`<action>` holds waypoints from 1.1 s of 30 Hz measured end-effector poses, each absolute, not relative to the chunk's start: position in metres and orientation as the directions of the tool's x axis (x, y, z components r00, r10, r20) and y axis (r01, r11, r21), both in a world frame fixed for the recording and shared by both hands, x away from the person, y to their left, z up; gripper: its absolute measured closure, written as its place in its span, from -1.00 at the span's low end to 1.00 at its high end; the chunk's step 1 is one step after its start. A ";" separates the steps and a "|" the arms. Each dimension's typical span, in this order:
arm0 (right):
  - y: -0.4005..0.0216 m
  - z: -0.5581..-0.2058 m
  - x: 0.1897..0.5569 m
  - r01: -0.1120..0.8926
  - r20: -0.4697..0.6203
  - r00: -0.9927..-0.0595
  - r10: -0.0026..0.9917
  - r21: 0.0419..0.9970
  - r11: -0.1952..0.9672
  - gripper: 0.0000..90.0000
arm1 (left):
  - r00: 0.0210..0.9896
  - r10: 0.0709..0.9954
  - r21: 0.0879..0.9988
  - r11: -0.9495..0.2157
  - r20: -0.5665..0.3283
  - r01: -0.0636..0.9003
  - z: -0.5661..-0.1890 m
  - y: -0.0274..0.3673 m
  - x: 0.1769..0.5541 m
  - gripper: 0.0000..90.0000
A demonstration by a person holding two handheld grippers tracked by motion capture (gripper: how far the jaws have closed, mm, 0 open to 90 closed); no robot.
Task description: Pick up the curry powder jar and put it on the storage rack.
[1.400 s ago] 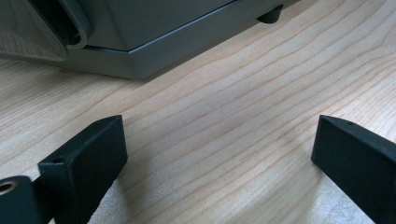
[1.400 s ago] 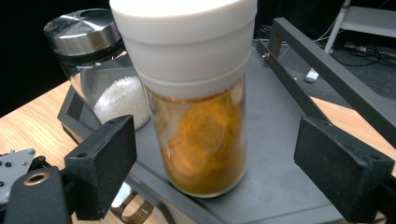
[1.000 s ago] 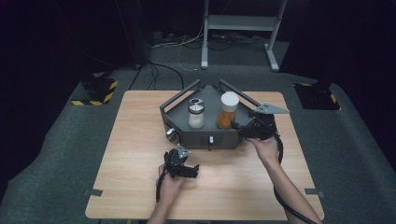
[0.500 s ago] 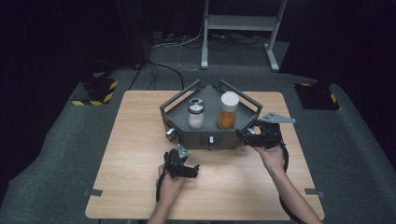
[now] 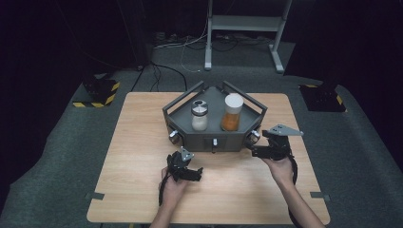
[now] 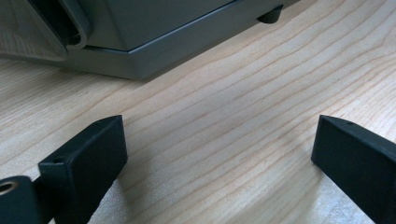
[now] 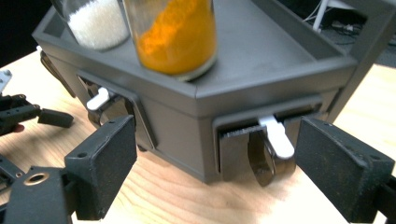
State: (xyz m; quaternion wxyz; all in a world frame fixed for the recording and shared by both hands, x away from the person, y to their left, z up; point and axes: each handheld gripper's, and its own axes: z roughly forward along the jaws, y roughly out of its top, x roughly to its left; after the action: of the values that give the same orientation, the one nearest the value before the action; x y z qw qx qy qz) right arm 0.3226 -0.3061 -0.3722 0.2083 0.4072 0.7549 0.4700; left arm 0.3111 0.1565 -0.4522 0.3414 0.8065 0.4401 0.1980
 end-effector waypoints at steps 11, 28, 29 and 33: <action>-0.311 -0.397 0.316 0.465 0.080 -0.552 0.830 0.856 0.227 -0.71 | 0.532 0.846 0.726 -0.376 0.017 0.575 -0.452 0.156 0.311 -0.92; -0.310 -0.429 0.312 0.528 0.083 -0.519 0.851 0.814 0.242 -0.70 | 0.533 0.846 0.726 -0.377 0.018 0.575 -0.452 0.156 0.311 -0.92; -0.310 -0.430 0.312 0.530 0.084 -0.518 0.851 0.812 0.243 -0.70 | 0.533 0.846 0.726 -0.378 0.018 0.575 -0.452 0.156 0.311 -0.92; -0.307 -0.434 0.310 0.536 0.074 -0.516 0.853 0.805 0.255 -0.70 | 0.533 0.846 0.725 -0.378 0.018 0.575 -0.452 0.156 0.311 -0.92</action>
State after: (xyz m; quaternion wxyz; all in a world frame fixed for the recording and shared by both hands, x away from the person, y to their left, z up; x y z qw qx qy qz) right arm 0.3103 -0.3072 -0.4340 0.1935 0.4521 0.7680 0.4103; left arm 0.3110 0.1563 -0.4522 0.3416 0.8062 0.4406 0.1980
